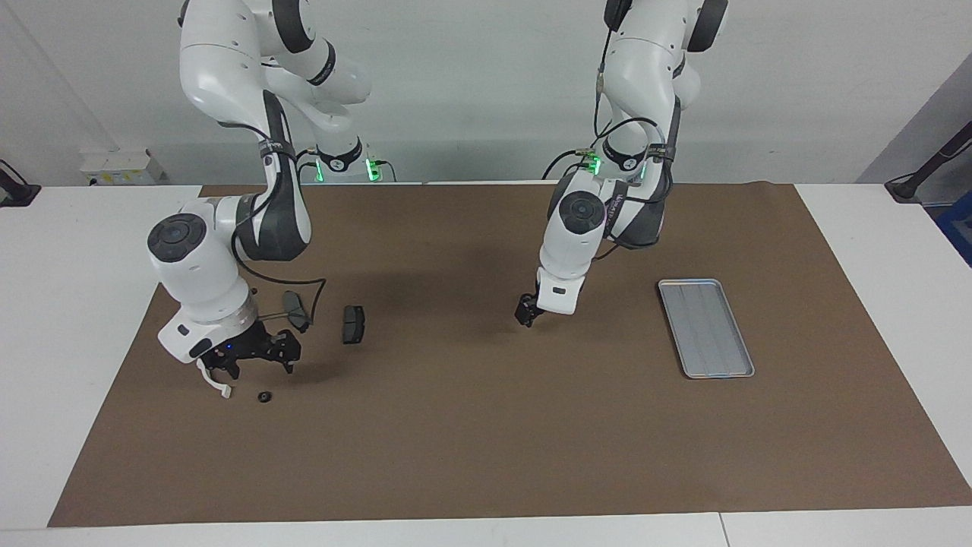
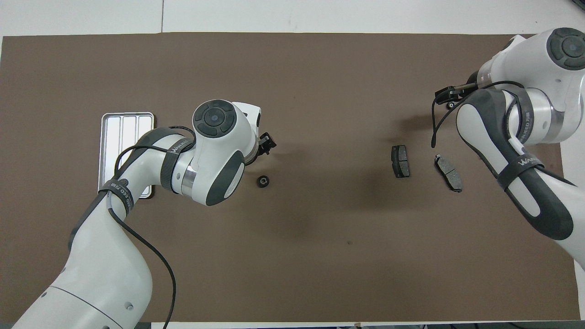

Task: Pick bearing gear from pile to tray
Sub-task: 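Grasp the black ring with the left gripper and lift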

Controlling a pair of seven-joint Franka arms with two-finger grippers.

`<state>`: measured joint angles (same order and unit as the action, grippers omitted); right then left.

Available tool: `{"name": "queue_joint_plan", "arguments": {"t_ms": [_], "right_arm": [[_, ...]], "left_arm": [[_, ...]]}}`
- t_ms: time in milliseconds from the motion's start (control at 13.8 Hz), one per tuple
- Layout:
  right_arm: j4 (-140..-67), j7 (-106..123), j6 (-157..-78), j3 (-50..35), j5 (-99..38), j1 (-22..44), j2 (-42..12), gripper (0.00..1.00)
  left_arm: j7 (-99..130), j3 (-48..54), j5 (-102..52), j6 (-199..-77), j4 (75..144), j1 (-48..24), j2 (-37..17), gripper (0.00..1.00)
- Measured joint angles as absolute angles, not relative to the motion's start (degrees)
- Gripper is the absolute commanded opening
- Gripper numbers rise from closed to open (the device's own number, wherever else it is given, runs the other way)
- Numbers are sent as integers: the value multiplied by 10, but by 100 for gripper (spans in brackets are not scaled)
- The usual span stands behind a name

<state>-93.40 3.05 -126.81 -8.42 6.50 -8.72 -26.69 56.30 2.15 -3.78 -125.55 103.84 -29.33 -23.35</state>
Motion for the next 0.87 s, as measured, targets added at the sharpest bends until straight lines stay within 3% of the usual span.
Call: {"name": "queue_joint_plan", "arguments": {"t_ms": [870], "right_arm": [[-934, -8, -1317, -84, 66, -100, -325, 93]], "left_arm": [[601, 22, -38, -1286, 1071, -323, -231, 100]]}}
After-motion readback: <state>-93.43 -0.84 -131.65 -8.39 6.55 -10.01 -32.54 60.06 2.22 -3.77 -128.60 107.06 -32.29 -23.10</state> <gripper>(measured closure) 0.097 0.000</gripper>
